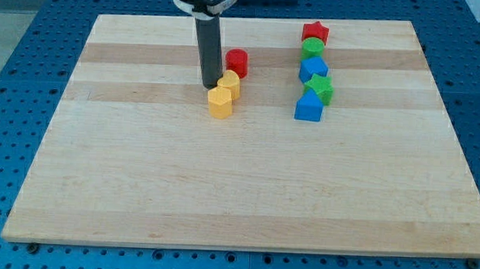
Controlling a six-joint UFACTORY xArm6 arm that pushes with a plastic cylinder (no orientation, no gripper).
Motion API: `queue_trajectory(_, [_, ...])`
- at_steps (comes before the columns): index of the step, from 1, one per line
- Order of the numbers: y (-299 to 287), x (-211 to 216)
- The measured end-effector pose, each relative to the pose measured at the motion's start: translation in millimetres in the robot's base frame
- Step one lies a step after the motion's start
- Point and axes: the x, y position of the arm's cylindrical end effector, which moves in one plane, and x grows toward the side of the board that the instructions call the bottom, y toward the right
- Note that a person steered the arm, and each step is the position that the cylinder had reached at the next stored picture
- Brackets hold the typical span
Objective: Move yellow hexagon to bottom of the blue triangle
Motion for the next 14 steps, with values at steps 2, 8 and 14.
queue_trajectory(2, [0.3, 42.3])
queue_trajectory(8, [46.5, 81.9])
queue_trajectory(14, [98.7, 103.8])
